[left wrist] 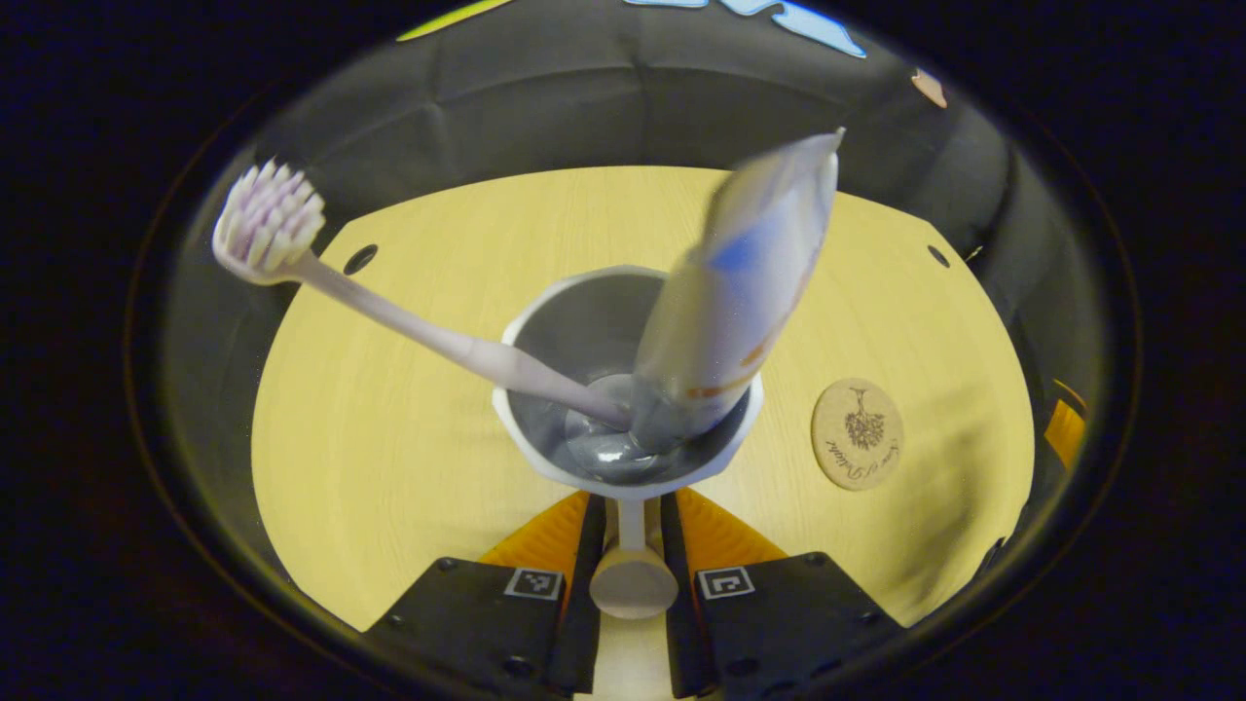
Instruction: Put the toothbrush and toothpaste on the desktop into the cup, then pick up the cup and place it on the coaster on the desktop.
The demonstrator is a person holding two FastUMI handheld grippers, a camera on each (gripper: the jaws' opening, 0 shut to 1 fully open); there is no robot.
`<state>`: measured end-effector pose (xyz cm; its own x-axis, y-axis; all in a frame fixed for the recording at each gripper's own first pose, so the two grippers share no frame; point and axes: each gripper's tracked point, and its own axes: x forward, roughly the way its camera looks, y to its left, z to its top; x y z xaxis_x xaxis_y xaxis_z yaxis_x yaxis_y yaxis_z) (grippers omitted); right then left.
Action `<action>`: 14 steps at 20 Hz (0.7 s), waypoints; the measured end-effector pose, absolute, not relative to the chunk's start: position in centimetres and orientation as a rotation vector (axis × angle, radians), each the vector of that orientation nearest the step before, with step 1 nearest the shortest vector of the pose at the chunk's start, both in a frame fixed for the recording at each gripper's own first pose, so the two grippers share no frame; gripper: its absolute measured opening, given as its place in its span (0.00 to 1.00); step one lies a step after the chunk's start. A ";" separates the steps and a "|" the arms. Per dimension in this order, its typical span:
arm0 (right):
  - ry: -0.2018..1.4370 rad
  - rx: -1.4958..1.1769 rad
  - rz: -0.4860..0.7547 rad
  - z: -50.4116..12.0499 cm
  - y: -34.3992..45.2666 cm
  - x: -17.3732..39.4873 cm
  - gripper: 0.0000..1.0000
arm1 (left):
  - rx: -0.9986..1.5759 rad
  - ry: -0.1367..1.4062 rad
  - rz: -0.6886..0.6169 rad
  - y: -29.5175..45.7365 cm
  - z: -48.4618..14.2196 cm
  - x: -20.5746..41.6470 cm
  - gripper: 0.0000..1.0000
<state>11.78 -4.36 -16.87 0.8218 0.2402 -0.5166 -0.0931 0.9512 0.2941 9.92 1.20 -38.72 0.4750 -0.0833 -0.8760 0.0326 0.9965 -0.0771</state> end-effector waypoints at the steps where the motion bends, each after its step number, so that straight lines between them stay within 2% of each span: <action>1: 0.582 0.266 0.180 -16.9 -4.5 11.8 0.88 | -0.039 1.064 -0.080 0.8 -38.3 10.0 0.36; 14: 0.555 0.299 0.146 -16.4 -7.2 10.7 0.88 | 0.011 1.042 -0.301 -10.4 -36.6 10.2 0.36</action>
